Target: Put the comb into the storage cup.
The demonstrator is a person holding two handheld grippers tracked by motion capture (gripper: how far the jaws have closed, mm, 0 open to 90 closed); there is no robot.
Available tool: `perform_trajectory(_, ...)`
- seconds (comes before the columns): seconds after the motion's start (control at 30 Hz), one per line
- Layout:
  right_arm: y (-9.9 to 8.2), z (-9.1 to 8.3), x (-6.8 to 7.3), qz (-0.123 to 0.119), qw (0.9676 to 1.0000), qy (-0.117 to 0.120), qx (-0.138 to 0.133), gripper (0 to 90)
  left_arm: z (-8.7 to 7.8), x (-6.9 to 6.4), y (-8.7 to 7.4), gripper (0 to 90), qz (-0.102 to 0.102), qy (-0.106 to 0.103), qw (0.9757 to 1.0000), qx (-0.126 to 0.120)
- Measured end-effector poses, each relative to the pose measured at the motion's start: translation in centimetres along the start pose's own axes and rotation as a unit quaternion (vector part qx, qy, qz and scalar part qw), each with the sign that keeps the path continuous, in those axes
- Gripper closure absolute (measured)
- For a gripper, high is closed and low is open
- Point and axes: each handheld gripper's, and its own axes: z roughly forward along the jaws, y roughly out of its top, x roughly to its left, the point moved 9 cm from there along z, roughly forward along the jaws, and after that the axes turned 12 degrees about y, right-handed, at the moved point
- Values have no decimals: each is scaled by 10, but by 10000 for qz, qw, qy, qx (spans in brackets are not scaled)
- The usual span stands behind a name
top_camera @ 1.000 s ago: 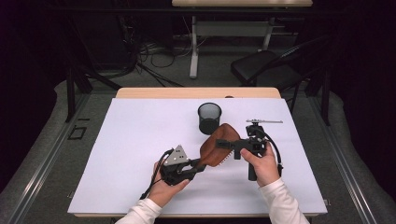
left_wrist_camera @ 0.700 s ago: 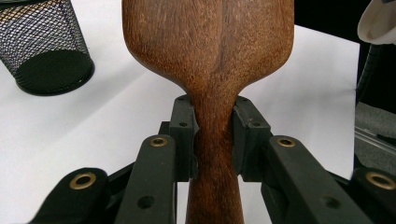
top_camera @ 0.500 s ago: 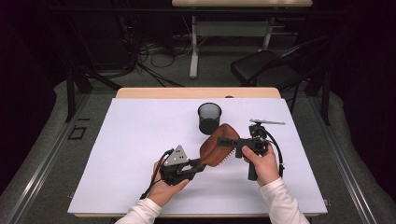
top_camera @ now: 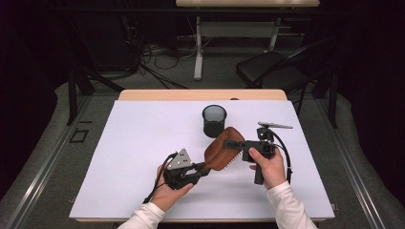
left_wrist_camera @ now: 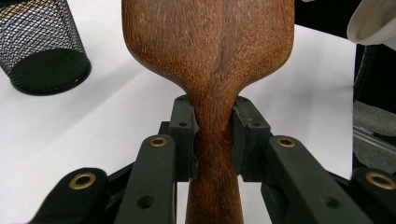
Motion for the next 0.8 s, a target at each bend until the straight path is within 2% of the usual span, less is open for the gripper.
perform_trajectory(0.3, -1, 3, -1, 34, 9997, 56, -254, 458, 0, 2, -1, 723, -22, 39, 10000, -3)
perform_trajectory(0.47, -2, 3, -3, 157, 9996, 95, -204, 466, 1, 2, -2, 723, -24, 25, 10000, 25)
perform_trajectory(0.8, -3, 2, -6, 229, 9996, 148, -120, 478, 3, 2, -4, 723, 29, 32, 10000, 56)
